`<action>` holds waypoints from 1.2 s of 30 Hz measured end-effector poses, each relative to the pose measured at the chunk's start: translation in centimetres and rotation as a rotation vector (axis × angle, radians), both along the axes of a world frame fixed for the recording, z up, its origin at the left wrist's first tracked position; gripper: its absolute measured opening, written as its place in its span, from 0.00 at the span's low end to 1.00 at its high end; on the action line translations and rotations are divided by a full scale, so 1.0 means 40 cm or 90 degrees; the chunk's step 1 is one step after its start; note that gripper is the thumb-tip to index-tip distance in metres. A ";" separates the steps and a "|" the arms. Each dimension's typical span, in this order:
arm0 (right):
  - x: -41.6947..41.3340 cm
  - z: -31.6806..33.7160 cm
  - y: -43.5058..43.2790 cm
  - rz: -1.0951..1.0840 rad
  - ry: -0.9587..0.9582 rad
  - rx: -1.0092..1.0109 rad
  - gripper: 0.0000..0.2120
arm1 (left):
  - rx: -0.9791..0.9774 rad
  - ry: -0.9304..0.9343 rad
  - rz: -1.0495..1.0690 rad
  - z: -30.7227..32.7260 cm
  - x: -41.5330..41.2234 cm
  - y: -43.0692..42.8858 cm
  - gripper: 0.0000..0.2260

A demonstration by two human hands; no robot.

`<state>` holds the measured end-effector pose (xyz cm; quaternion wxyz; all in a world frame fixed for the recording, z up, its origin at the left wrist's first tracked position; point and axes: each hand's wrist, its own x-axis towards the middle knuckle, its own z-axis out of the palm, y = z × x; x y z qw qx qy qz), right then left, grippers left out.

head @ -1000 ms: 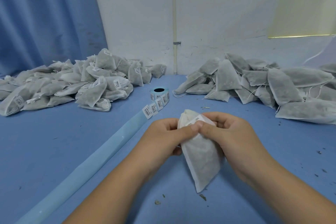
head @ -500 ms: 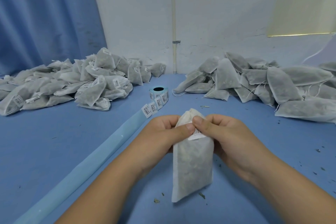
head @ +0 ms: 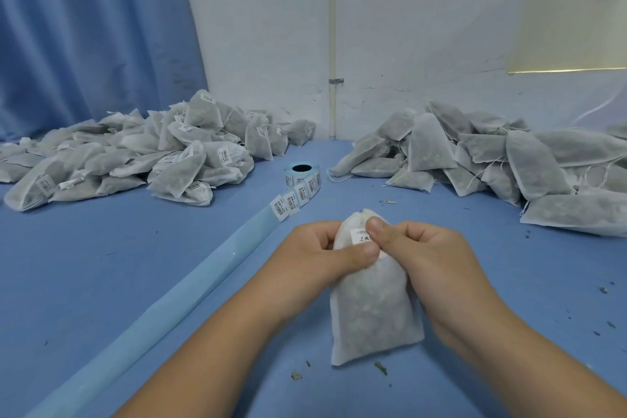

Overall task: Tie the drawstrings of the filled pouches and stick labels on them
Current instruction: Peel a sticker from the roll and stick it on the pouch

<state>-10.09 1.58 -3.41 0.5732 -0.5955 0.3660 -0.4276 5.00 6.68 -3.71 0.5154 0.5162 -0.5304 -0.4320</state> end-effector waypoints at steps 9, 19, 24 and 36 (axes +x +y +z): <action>0.053 -0.010 -0.005 0.163 0.149 -0.104 0.15 | 0.006 0.256 0.195 0.017 0.041 -0.013 0.09; 0.278 0.074 -0.067 0.267 0.058 -0.033 0.20 | -0.042 0.687 0.181 0.046 0.223 -0.016 0.29; 0.439 0.120 -0.061 0.305 0.036 0.018 0.06 | -0.139 0.859 0.332 0.026 0.292 -0.012 0.25; 0.611 0.086 -0.087 0.254 0.080 0.039 0.09 | -0.156 0.772 0.388 0.026 0.311 -0.028 0.13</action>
